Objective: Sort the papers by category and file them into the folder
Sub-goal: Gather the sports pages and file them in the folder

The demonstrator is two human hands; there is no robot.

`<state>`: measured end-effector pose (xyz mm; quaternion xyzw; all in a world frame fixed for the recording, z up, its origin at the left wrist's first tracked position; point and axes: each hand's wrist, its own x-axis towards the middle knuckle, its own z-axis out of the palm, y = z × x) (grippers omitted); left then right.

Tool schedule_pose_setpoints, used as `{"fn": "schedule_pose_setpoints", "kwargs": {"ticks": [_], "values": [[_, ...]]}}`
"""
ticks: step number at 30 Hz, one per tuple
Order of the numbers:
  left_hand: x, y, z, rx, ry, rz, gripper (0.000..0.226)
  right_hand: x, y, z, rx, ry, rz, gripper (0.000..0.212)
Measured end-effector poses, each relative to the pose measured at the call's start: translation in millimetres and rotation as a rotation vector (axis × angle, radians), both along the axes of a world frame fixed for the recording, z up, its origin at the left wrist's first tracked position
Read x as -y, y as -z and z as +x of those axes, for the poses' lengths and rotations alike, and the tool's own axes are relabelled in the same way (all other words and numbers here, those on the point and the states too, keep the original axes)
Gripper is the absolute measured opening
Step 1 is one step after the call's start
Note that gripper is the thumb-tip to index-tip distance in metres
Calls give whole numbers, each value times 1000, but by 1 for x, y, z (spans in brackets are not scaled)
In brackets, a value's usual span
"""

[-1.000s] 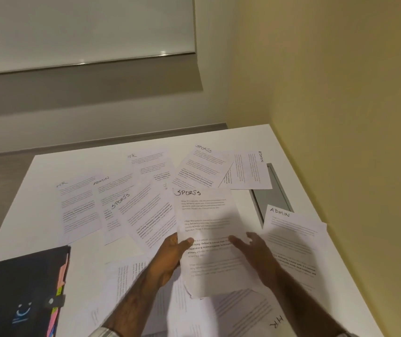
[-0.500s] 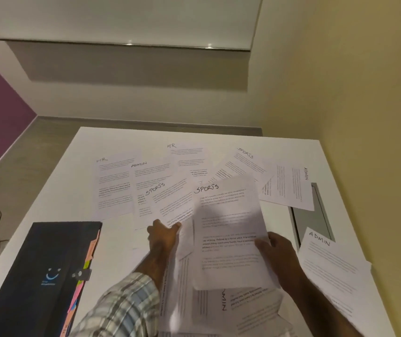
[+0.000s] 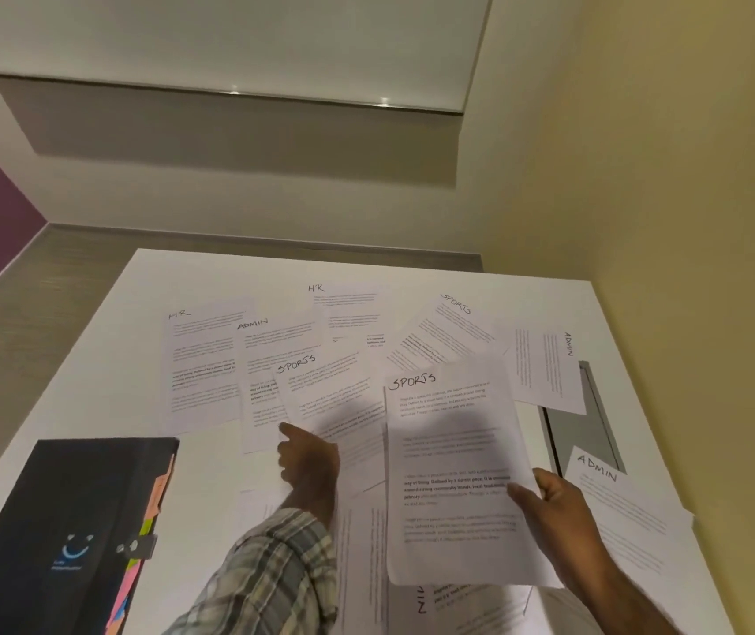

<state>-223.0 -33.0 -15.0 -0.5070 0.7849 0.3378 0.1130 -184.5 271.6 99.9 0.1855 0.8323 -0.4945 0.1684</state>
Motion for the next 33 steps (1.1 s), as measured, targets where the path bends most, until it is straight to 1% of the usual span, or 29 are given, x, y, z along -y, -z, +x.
{"fn": "schedule_pose_setpoints", "kwargs": {"ticks": [2, 3, 4, 6, 9, 11, 14, 18, 21, 22, 24, 25, 27, 28, 31, 32, 33], "values": [[5, -5, 2, -57, -44, 4, 47, 0, 0, 4, -9, -3, -1, 9], [7, -8, 4, -86, -35, 16, 35, 0, 0, 5, -14, -8, -5, 9], [9, -13, 6, -123, -10, 39, 28, 0, 0, 5, -20, -12, -15, 9], [11, -25, 12, -226, 28, 87, 22, 1, -3, 5, -26, -15, -56, 9], [17, -30, 27, -338, 38, 115, 24, 9, -3, 0, -20, -36, -86, 10], [24, -29, 42, -423, 6, 171, 27, 19, -3, -6, -16, -77, -99, 9], [33, -42, 66, -533, -6, 365, 27, 42, -3, -15, 1, -97, -155, 11], [36, -80, 95, -643, -57, 679, 27, 78, -12, -20, -2, -113, -189, 15], [34, -110, 111, -651, -60, 816, 23, 95, -15, -19, -39, -99, -258, 29], [32, -119, 115, -645, -42, 834, 20, 99, -16, -19, -42, -105, -292, 27], [30, -134, 123, -638, 15, 858, 17, 107, -20, -16, -20, -118, -392, 16], [28, -140, 127, -630, 45, 856, 18, 110, -22, -13, -14, -129, -438, 23], [31, -145, 133, -600, 73, 832, 23, 115, -20, -11, -16, -146, -489, 39], [33, -148, 134, -586, 54, 837, 28, 117, -19, -11, -16, -154, -498, 40], [51, -147, 132, -637, -101, 1059, 58, 121, -22, -10, -14, -226, -480, 21], [58, -147, 130, -658, -107, 1090, 61, 123, -23, -10, -9, -242, -478, 18], [64, -146, 127, -666, -63, 1066, 56, 124, -25, -9, -4, -252, -478, 18]]}}
